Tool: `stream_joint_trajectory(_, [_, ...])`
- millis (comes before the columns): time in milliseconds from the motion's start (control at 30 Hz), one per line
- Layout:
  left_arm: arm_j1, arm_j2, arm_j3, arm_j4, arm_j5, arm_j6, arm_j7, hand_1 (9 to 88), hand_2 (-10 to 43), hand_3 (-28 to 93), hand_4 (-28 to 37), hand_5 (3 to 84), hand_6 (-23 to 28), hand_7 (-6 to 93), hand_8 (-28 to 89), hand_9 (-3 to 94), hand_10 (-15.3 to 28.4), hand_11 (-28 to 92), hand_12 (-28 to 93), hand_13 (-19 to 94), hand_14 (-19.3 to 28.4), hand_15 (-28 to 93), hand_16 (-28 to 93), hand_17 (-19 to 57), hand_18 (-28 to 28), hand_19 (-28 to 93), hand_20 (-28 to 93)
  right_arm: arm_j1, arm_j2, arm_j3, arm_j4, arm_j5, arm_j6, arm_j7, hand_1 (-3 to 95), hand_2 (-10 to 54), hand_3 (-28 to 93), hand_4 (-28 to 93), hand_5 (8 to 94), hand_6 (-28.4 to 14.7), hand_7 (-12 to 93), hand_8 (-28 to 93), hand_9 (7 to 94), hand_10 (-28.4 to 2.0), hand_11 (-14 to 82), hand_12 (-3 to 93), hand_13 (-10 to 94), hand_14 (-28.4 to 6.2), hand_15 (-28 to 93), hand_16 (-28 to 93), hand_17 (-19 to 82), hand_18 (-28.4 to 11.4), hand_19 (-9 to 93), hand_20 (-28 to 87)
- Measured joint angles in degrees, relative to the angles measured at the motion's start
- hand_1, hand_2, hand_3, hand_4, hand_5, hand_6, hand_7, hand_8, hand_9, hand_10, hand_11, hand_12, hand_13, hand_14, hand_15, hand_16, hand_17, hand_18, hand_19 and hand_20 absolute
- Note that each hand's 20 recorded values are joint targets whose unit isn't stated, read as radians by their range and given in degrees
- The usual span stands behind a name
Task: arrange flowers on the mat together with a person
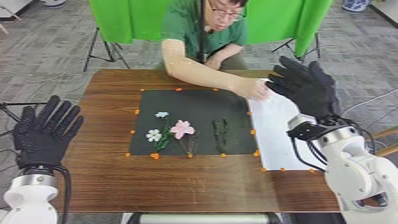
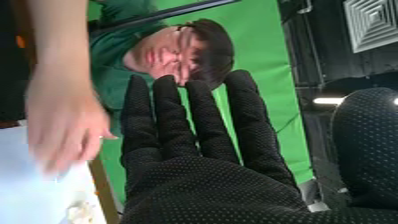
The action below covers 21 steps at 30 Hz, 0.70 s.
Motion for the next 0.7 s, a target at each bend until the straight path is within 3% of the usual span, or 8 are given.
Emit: stream_joint_trajectory(700, [-0.14,-0.04,0.13,-0.17,0.06,-0.14,-0.25,25.8,13.0,68,-28.3,41.6,7.1,11.1,-9,37.6,14.3,17,9,29,14.2,27,-5,-5.3,14.3,31,14,0.13,-0.3,-1.38,-0.17,-1.59,-1.19,1.22,15.8,13.2,69,-24,40.4,-3.8,10,-7,35.8,-16.3,3.1,15.9,29,-15.8,9,26,13,-16.7,30,15])
